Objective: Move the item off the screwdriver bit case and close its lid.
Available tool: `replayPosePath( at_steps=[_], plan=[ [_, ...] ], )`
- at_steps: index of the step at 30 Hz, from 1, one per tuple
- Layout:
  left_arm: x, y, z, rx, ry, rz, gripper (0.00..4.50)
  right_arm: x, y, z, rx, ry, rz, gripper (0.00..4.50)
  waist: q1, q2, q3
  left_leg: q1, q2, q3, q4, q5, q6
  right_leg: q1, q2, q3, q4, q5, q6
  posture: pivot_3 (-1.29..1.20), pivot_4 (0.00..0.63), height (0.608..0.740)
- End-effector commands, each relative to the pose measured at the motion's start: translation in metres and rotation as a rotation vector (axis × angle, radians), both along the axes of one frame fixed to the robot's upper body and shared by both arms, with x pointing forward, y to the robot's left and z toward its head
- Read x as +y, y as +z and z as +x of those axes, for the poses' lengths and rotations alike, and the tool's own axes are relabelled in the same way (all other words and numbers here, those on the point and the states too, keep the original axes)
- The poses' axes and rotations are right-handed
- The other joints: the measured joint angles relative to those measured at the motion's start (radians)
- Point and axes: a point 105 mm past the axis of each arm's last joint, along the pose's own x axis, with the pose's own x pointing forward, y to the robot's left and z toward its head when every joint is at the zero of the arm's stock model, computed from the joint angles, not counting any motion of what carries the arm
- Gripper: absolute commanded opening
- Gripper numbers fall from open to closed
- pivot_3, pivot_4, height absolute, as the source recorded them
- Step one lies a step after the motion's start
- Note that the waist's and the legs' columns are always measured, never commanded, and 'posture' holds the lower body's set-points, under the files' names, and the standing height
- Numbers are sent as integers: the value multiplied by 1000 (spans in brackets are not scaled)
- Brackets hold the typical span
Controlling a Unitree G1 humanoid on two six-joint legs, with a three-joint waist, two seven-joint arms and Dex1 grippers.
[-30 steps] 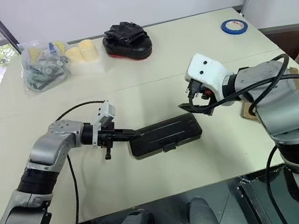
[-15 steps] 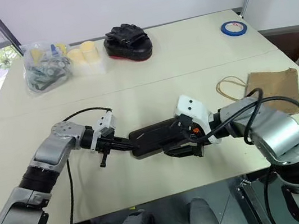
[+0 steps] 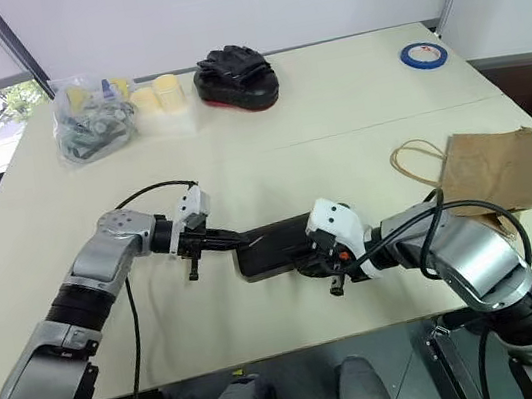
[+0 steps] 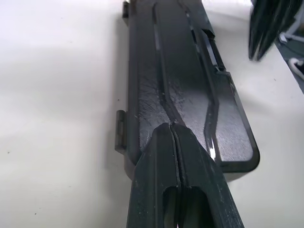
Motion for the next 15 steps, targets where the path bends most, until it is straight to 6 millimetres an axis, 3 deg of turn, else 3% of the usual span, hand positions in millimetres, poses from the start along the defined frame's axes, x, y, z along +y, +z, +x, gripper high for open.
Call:
replayPosePath(
  at_steps=[1, 6, 15],
  plan=[
    [4, 2, 8, 15, 59, 18, 0, 3, 2, 2, -33, 5, 9, 32, -1, 0, 0, 0, 0, 0, 0, 0, 0, 0, 0, 0, 0, 0, 0, 0, 150, 740],
    [-4, 22, 20, -21, 71, -24, 0, 3, -7, 7, -44, -22, 1, 32, -3, -1, 1, -3, 0, 0, 0, 0, 0, -3, 0, 0, 0, 0, 0, 0, 150, 740],
    [-28, 16, 25, -37, 36, -18, 0, -2, -17, 16, -82, -62, -38, 32, -6, -1, 2, -18, 0, 1, 2, 4, -7, -19, 0, 0, 2, 0, 0, 0, 150, 740]
  ],
)
